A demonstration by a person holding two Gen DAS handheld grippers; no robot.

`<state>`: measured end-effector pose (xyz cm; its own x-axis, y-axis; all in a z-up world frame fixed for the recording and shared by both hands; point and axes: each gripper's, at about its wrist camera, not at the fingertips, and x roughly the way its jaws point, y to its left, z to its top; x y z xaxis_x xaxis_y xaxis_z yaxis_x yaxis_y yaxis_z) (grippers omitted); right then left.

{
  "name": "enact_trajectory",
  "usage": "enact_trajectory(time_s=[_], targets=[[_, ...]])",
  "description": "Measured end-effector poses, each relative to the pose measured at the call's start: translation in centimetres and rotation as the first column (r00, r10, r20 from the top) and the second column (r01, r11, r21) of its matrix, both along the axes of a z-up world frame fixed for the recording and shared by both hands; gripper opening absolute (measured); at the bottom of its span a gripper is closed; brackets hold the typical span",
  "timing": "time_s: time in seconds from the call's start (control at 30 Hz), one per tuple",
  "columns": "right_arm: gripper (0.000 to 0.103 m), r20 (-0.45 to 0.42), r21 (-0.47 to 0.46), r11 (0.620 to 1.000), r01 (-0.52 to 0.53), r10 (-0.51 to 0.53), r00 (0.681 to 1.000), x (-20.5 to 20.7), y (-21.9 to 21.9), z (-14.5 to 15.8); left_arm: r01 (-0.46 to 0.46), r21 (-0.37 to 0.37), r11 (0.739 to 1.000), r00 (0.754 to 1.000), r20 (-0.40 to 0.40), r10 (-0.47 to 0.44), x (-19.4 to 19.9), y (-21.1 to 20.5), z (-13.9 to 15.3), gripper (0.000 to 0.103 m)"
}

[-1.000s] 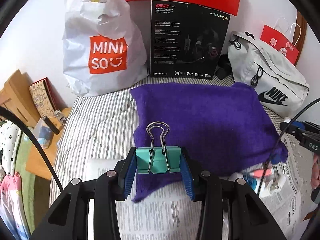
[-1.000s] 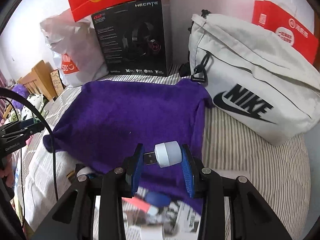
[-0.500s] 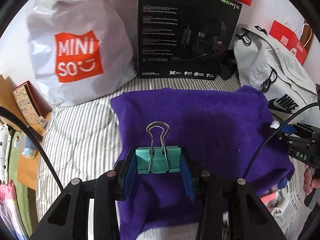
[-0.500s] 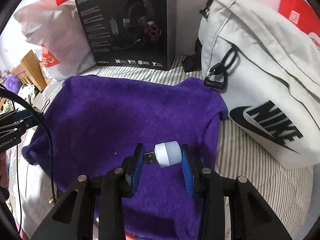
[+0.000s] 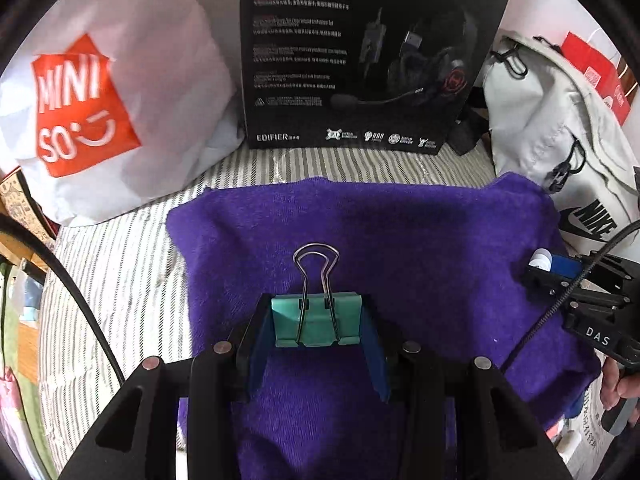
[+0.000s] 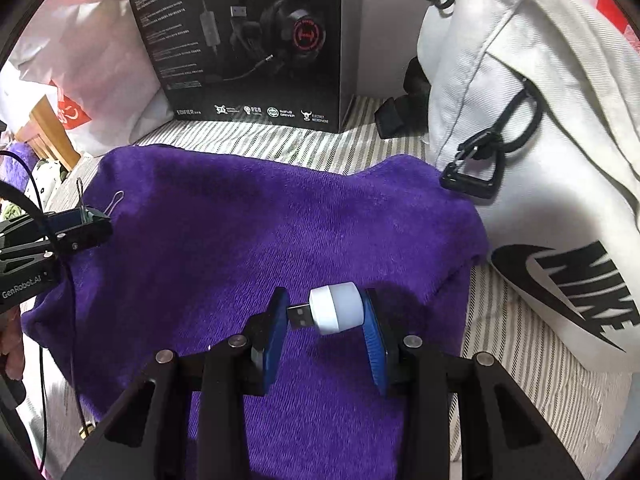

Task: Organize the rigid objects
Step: 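Carry the clip with the left tool onto the purple towel while the right tool places the USB light there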

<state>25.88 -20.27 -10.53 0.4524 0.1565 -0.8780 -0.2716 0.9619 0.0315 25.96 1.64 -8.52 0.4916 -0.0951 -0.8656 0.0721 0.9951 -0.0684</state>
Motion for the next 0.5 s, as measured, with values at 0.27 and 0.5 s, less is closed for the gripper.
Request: enact_trajectory(time_s=[0.27,0.5], targets=[[0.036,-0.022,-0.014,1.0,-0.017,0.017,1.0,1.0,0.5,-1.1,-0.017,0.011,1.0,0.999,-0.035,0.017,1.4,-0.1,-1.5,0.039],[0.037,-0.025,-0.034,0.999,-0.022,0.022,0.999,1.4,0.8,-1.6,-0.006,0.051,0.999,0.999,-0.038,0.008,1.7,-0.9,-1.8,0.039]])
